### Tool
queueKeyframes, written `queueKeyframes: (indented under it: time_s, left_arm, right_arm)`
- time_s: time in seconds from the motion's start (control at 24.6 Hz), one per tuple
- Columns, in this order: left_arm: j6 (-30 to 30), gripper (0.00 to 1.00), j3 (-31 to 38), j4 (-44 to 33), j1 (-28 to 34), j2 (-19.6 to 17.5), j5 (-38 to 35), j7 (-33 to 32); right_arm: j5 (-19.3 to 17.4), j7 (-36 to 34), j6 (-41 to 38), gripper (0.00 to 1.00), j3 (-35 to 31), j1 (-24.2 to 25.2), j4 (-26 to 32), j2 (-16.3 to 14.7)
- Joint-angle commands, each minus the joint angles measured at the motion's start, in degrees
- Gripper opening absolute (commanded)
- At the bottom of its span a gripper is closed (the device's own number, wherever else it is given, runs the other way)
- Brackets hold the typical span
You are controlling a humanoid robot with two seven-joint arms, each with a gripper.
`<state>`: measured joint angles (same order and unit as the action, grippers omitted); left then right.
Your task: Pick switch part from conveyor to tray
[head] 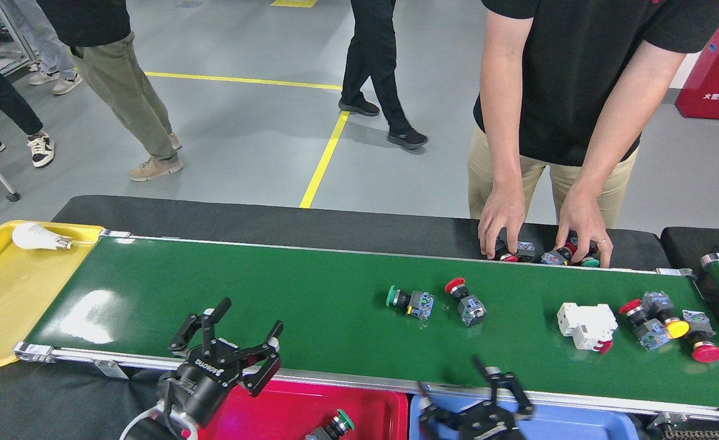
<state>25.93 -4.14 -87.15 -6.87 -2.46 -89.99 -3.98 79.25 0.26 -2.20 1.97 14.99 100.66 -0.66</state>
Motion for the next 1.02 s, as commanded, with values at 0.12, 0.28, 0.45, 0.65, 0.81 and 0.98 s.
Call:
queueKeyframes:
  time_s: [0.12,0.28,0.45,0.65,0.81,0.98]
  left_arm:
    - [-3.34,0.99,-4.12,8.66,-7.46,4.48,-0.1,-5.25]
    - [-3.6,0.99,-4.21,15.52,-11.76,6.15,-0.1,-5.34]
    - [-3.6,0.99,-6.23,20.26,-14.84,7.03,-0.1,-5.34]
    - [-3.69,0.99,-6.85,22.91,-16.34,7.56,0.08,-5.34]
    - [-3.78,0.99,-8.25,22.99,-16.51,8.26,0.08,-5.34]
    - [-3.78,0.99,-8.69,23.26,-16.86,8.53,-0.1,-5.25]
  right_arm:
    - [-2.35,-0.7,0.71,1.0,-7.86,1.54,0.85,0.4]
    - [-2.35,0.0,1.06,1.0,-7.86,1.36,0.76,1.72]
    - [-1.82,1.32,3.17,1.0,-6.98,-3.82,-2.13,1.98]
    - [-1.64,2.11,6.24,1.0,-3.9,-10.77,-8.9,1.9]
    - [-1.55,2.11,7.47,0.98,-1.35,-13.76,-12.07,1.9]
    - [-1.29,2.11,8.88,0.96,1.37,-17.45,-16.02,1.9]
